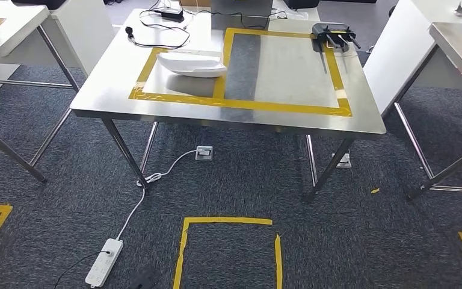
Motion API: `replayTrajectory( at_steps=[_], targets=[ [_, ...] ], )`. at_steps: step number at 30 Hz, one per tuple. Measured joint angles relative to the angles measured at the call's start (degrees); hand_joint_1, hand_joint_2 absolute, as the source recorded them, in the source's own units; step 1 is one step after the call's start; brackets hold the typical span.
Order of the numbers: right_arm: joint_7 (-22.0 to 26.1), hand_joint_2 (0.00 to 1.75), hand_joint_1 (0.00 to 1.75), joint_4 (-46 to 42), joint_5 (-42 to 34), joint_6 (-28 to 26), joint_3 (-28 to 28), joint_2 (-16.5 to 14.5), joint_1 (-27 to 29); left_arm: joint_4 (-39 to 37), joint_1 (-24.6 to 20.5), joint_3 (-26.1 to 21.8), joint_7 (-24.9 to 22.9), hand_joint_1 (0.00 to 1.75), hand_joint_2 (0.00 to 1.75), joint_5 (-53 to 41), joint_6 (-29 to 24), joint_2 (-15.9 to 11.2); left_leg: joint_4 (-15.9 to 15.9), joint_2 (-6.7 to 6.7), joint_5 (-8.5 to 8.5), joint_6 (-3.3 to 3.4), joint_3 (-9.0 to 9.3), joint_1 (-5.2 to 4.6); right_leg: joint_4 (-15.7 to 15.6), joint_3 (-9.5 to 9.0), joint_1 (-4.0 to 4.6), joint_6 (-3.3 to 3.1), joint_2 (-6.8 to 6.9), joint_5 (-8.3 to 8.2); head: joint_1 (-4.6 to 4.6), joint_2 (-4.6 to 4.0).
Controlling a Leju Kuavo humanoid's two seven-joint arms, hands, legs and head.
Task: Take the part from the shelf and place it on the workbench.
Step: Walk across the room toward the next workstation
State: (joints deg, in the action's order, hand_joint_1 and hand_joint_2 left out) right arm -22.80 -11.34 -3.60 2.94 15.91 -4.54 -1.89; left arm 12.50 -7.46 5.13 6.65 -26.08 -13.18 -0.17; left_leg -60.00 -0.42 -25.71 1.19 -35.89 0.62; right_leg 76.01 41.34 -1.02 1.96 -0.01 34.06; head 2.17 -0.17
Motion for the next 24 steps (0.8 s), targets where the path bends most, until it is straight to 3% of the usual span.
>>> replayTrajectory(
  at_steps=[1, 2, 4, 5, 6, 8, 9, 10, 11, 13, 14, 15, 16, 17, 19, 21, 24],
  targets=[
    [0.0, 0.0, 0.0, 0.0, 0.1, 0.0, 0.0, 0.0, 0.0, -0.2, 1.1, -0.6, 0.1, 0.0, 0.0, 1.0, -0.5, 0.0, 0.0, 0.04, 0.61, -0.02, -0.81, -0.14, -1.4, -2.13, 0.22, -0.4, -0.02, -1.15, -0.01, 0.0],
    [0.0, 0.0, 0.0, 0.0, 0.1, 0.0, 0.0, 0.1, -0.1, -0.4, 2.0, -1.6, 0.3, 0.0, 0.0, 2.5, -1.3, -0.1, 0.0, 0.11, 1.22, -0.07, -1.49, -0.25, -4.8, -5.32, 0.52, -0.97, -0.06, -2.38, -0.02, 0.0],
    [-0.1, 0.0, 0.0, 0.0, 0.3, 0.0, 0.0, 0.4, -0.2, -0.7, 3.3, -4.1, 0.5, 0.0, 0.0, 6.3, -2.9, 0.1, 0.1, 0.24, 2.35, -0.4, -2.27, -0.34, -13.5, -11.85, 1.19, -2.2, -0.04, -2.46, 0.02, 0.0],
    [-0.3, 0.0, 0.0, 0.0, 0.4, 0.1, 0.0, 0.5, -0.3, -0.9, 3.8, -5.6, 0.3, 0.0, 0.0, 8.1, -3.4, 0.3, 0.3, 0.29, 2.91, -0.7, -2.28, -0.25, -16.6, -13.76, 1.51, -2.61, -0.02, -2.08, -0.06, 0.0],
    [-0.4, 0.0, 0.0, 0.0, 0.6, 0.2, 0.0, 0.7, -0.3, -1.0, 4.1, -7.0, -0.1, 0.0, 0.0, 9.5, -3.8, 0.4, 0.6, 0.3, 3.46, -1.07, -2.18, -0.1, -18.2, -14.5, 1.76, -2.84, 0.03, -1.72, -0.19, 0.0],
    [-0.4, 0.0, 0.0, 0.0, 1.1, 0.2, 0.0, 0.9, -0.4, -1.4, 4.6, -9.5, -1.2, 0.0, 0.0, 11.0, -4.2, 0.4, 1.4, 0.42, 4.54, -1.81, -2.1, 0.08, -19.1, -14.05, 1.78, -3.21, 0.17, -3.02, -0.56, 0.0],
    [-0.2, 0.0, 0.0, 0.0, 1.3, 0.1, -0.1, 1.0, -0.5, -1.6, 4.8, -10.5, -1.8, 0.0, 0.0, 11.4, -4.4, 0.4, 1.2, 0.5, 3.92, -2.09, -2.41, 0.04, -19.6, -13.64, 1.59, -3.53, 0.27, -3.84, -0.63, 0.0],
    [-0.1, 0.0, 0.0, 0.0, 1.6, 0.1, -0.1, 1.1, -0.6, -1.7, 5.0, -11.3, -2.2, 0.0, 0.0, 11.7, -4.5, 0.5, 0.2, 0.58, 2.16, -2.35, -2.89, -0.01, -20.0, -13.05, 1.33, -3.86, 0.39, -4.8, -0.57, 0.0],
    [0.0, 0.0, 0.0, 0.0, 1.7, 0.0, -0.1, 1.1, -0.6, -1.8, 5.2, -12.0, -2.4, 0.0, 0.0, 11.9, -4.5, 0.5, -1.9, 0.63, -0.66, -2.59, -3.51, 0.02, -20.3, -12.33, 1.1, -4.06, 0.51, -5.72, -0.51, 0.0],
    [0.0, 0.0, 0.0, 0.0, 2.1, 0.0, -0.1, 1.2, -0.6, -1.9, 5.4, -13.1, -2.5, 0.0, 0.0, 12.4, -4.7, 0.8, -8.5, 0.61, -6.3, -3.13, -4.62, 0.13, -20.2, -10.54, 1.02, -4.14, 0.68, -7.18, -0.37, 0.0],
    [0.0, 0.0, 0.0, 0.0, 2.2, 0.0, -0.2, 1.2, -0.6, -2.0, 5.5, -13.5, -2.6, 0.0, 0.0, 12.7, -4.6, 0.8, -11.6, 0.6, -7.36, -3.38, -4.68, 0.21, -20.0, -9.55, 1.0, -4.03, 0.8, -7.84, -0.37, 0.0],
    [0.0, 0.0, 0.0, 0.0, 2.3, 0.0, -0.2, 1.2, -0.6, -2.0, 5.5, -13.9, -2.7, 0.0, 0.0, 13.0, -4.3, 0.9, -13.3, 0.59, -6.99, -3.58, -4.08, 0.28, -19.8, -8.57, 0.94, -3.87, 0.95, -8.46, -0.37, 0.0],
    [0.0, 0.0, 0.0, 0.0, 2.4, 0.0, -0.2, 1.2, -0.6, -2.0, 5.5, -14.4, -2.8, 0.0, 0.44, 13.3, -3.3, 0.9, -13.2, 0.58, -5.64, -3.75, -2.58, 0.35, -19.4, -7.56, 0.84, -3.65, 1.07, -9.02, -0.37, 0.0],
    [0.0, 0.0, 0.0, 0.0, 2.4, 0.0, -0.2, 1.2, -0.6, -2.0, 5.5, -14.8, -2.8, 0.0, 0.87, 13.5, -2.0, 1.0, -11.1, 0.57, -4.1, -3.9, -0.12, 0.46, -19.0, -6.58, 0.7, -3.37, 1.15, -9.49, -0.37, 0.0],
    [0.0, 0.87, 0.0, 0.0, 2.1, 0.0, -0.2, 1.3, -0.7, -2.0, 5.4, -15.2, -2.4, 0.0, 1.75, 13.1, 0.9, 1.1, -3.6, 0.67, -4.33, -3.87, 5.86, 0.46, -18.0, -4.85, 0.58, -2.64, 1.18, -10.2, -0.32, 0.0],
    [-0.1, 1.75, 0.0, 0.0, 1.7, 0.0, -0.2, 1.3, -0.8, -2.0, 5.3, -15.3, -2.2, 0.0, 1.75, 12.3, 2.3, 1.3, 1.2, 0.72, -6.53, -2.93, 8.75, 0.23, -17.3, -4.19, 0.7, -1.91, 1.15, -10.8, -0.34, 0.0],
    [-0.1, 1.75, 0.0, 0.0, 1.5, 0.0, -0.2, 1.4, -0.8, -2.2, 5.3, -15.3, -3.9, 0.0, 1.75, 11.6, 3.3, 1.6, 1.7, 0.44, -6.3, -0.96, 8.31, 0.05, -16.9, -4.06, 0.46, -0.84, 0.98, -11.09, -0.34, 0.0]
  ],
)
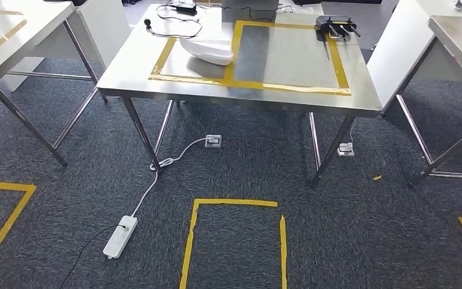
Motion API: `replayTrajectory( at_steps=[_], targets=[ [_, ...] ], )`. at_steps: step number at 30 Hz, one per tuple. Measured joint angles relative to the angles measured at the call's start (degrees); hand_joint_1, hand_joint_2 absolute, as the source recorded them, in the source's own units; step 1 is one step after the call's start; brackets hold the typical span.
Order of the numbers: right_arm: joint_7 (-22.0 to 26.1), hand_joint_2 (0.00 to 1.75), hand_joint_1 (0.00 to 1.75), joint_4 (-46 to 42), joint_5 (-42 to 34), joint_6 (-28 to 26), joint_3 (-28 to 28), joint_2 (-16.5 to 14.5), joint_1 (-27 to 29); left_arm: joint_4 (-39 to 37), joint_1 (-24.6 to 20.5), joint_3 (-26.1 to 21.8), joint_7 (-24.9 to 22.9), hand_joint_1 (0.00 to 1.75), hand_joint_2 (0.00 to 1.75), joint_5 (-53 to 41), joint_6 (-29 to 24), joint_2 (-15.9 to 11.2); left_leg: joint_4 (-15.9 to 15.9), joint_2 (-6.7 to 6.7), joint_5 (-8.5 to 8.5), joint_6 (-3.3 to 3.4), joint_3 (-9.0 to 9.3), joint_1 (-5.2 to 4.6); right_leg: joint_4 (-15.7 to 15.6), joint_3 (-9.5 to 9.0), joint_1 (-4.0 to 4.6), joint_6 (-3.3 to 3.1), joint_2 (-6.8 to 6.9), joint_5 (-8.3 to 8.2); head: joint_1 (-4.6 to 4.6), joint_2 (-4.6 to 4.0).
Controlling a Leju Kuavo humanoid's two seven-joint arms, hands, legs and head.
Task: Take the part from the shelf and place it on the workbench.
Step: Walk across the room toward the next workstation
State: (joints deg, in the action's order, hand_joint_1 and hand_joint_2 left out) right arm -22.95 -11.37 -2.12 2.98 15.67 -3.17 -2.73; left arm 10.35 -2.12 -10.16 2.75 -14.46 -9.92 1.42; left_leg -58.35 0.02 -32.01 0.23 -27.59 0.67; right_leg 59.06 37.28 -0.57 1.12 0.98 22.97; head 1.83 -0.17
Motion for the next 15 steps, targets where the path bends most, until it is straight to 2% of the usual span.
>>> replayTrajectory(
  at_steps=[1, 2, 4, 5, 6, 7, 8, 10, 11, 12, 15],
  targets=[
    [0.0, 1.75, 0.0, 0.0, 0.0, 0.0, 0.0, 0.0, 0.1, 0.0, 0.0, 0.0, -1.0, 0.0, 1.75, -0.3, 0.2, 0.1, 0.0, -0.16, 0.38, 0.5, -0.29, 0.04, 1.2, 0.5, -0.11, 0.34, -0.15, 1.12, -0.04, 0.0],
    [0.0, 1.75, 0.0, 0.0, -0.1, 0.1, 0.0, 0.0, 0.4, 0.2, 0.0, 0.1, -2.0, 0.0, 1.75, -0.6, 0.3, 0.1, 0.1, -0.32, 0.82, 0.88, -0.67, 0.08, 3.8, 1.44, -0.19, 0.61, -0.33, 3.13, -0.11, 0.0],
    [0.8, 1.75, 0.0, 0.0, -0.2, 0.1, -0.5, 0.1, 1.5, 1.3, 0.2, 0.4, -3.6, 0.0, 1.75, -0.9, 0.6, 0.1, 0.0, -0.47, 1.57, 1.22, -1.59, -0.01, 11.6, 4.02, -0.23, 0.95, -0.55, 8.11, -0.25, 0.0],
    [1.6, 1.75, 0.0, 0.1, -0.3, 0.1, -0.9, 0.1, 2.4, 2.3, 0.2, 0.7, -4.0, 0.0, 1.75, -0.6, 0.9, 0.1, -0.1, -0.45, 1.88, 1.26, -2.03, -0.07, 14.8, 4.83, -0.22, 0.99, -0.6, 9.75, -0.28, 0.0],
    [2.6, 1.75, 0.0, 0.2, -0.2, 0.1, -1.4, 0.2, 3.4, 3.4, 0.2, 1.0, -4.1, 0.0, 1.75, -0.1, 1.3, 0.1, -0.1, -0.38, 2.14, 1.23, -2.33, -0.11, 16.1, 4.69, -0.21, 0.92, -0.65, 10.3, -0.3, 0.0],
    [3.5, 1.75, 0.0, 0.4, -0.2, 0.1, -1.8, 0.2, 4.6, 4.6, 0.1, 1.3, -4.1, 0.0, 1.75, 0.5, 1.7, 0.1, -0.2, -0.26, 2.36, 1.13, -2.53, -0.13, 15.0, 3.35, -0.17, 0.74, -0.69, 9.81, -0.32, 0.0],
    [4.1, 1.75, 0.0, 0.7, -0.1, 0.1, -2.3, 0.3, 5.7, 5.9, 0.0, 1.6, -4.1, 0.0, 1.75, 1.2, 2.1, 0.1, -0.3, -0.15, 2.52, 0.99, -2.62, -0.14, 11.7, 0.93, -0.09, 0.45, -0.74, 8.47, -0.36, 0.0],
    [4.3, 1.75, 0.0, 1.0, 0.1, 0.1, -3.3, 0.5, 8.0, 8.5, -0.1, 2.4, -3.9, 0.0, 0.87, 2.7, 3.0, 0.1, -0.4, -0.1, 2.75, 0.58, -2.81, -0.22, 3.3, -4.23, 0.26, -0.36, -0.74, 6.12, -0.43, 0.0],
    [4.1, 1.75, 0.0, 1.1, 0.2, 0.1, -3.9, 0.7, 9.0, 9.7, -0.1, 2.8, -3.9, 0.0, 0.44, 3.5, 3.4, 0.0, -0.3, -0.19, 2.83, 0.32, -3.0, -0.27, 0.5, -5.74, 0.46, -0.72, -0.71, 5.53, -0.46, 0.0],
    [4.0, 1.75, 0.0, 1.0, 0.3, 0.1, -4.6, 0.9, 9.9, 10.7, 0.0, 3.2, -3.8, 0.0, 0.0, 4.4, 3.9, 0.0, -0.3, -0.28, 2.78, 0.23, -3.18, -0.4, -0.7, -6.34, 0.55, -0.86, -0.67, 5.44, -0.44, 0.0],
    [1.7, 1.75, 0.0, -0.5, 0.8, -0.1, -6.9, 1.4, 11.4, 12.2, 1.5, 4.5, -3.5, 0.0, 0.0, 7.3, 5.6, -0.3, -0.2, -0.46, 2.77, 0.08, -3.27, -0.53, -1.0, -6.38, 0.61, -0.91, -0.65, 5.3, -0.4, 0.0]
  ],
)
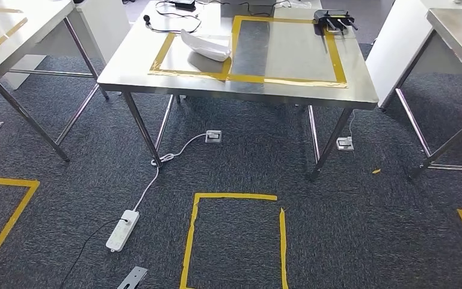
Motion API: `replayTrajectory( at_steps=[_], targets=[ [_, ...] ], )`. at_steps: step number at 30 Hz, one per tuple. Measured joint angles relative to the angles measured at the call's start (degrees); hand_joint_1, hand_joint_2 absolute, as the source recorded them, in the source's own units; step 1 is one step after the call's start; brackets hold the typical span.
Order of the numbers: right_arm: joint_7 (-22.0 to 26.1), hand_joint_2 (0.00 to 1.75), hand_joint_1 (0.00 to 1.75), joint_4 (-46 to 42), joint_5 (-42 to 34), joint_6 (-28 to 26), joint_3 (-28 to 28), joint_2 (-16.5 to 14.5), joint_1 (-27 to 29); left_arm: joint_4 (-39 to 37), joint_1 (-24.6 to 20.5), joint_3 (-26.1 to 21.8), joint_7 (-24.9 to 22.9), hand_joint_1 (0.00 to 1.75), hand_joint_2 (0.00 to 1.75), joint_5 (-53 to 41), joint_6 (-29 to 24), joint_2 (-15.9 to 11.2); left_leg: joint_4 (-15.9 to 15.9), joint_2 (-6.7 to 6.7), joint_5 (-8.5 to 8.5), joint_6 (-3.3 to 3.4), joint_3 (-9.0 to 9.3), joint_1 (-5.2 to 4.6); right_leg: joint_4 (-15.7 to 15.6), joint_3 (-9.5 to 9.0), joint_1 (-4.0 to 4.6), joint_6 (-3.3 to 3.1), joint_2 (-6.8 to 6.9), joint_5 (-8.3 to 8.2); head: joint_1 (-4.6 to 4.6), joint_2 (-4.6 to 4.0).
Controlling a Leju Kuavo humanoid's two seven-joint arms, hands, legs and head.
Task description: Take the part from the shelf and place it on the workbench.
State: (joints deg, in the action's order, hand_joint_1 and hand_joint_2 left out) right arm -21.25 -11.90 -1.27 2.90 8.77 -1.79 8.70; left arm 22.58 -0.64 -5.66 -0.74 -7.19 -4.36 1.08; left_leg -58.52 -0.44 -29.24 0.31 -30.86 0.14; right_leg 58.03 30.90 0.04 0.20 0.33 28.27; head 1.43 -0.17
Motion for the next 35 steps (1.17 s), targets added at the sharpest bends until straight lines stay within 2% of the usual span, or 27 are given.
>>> replayTrajectory(
  at_steps=[3, 7, 15, 35],
  targets=[
    [-3.1, 1.75, 0.0, -3.0, 0.4, -0.1, -2.4, 0.4, -0.1, 0.2, 2.8, 1.2, 0.2, 0.0, 0.0, 2.6, 1.5, -0.1, 0.4, -0.06, 0.36, -0.54, 0.21, 0.11, 0.0, 0.1, 0.12, -0.39, -0.06, -0.06, 0.0, 0.0],
    [-2.7, 0.0, 0.0, -6.7, 0.9, 0.0, -5.0, 0.6, -0.5, 0.2, 6.7, 2.6, 0.6, 0.0, 0.0, 5.7, 3.3, -0.4, 0.7, 0.17, 0.71, -0.86, 0.24, 0.13, 0.0, 0.25, 0.14, -0.62, 0.21, -0.1, 0.0, 0.0],
    [-2.7, 0.0, 0.0, -9.8, 1.3, 0.1, -6.9, 0.9, -0.7, 0.2, 8.7, 3.6, 0.8, 0.0, 0.0, 7.1, 4.2, -0.6, 0.8, 0.29, 1.04, -1.15, 0.18, 0.22, 0.1, 0.28, 0.22, -0.98, 0.34, -0.34, -0.01, 0.0],
    [-2.7, 0.0, 0.0, -10.6, 1.3, 0.1, -7.7, 1.0, -0.7, 0.2, 9.0, 4.0, 0.8, 0.0, 0.0, 7.1, 4.2, -0.7, 0.8, 0.29, 1.08, -1.11, 0.16, 0.21, 0.1, 0.29, 0.2, -0.96, 0.34, -0.43, -0.01, 0.0]
  ],
)
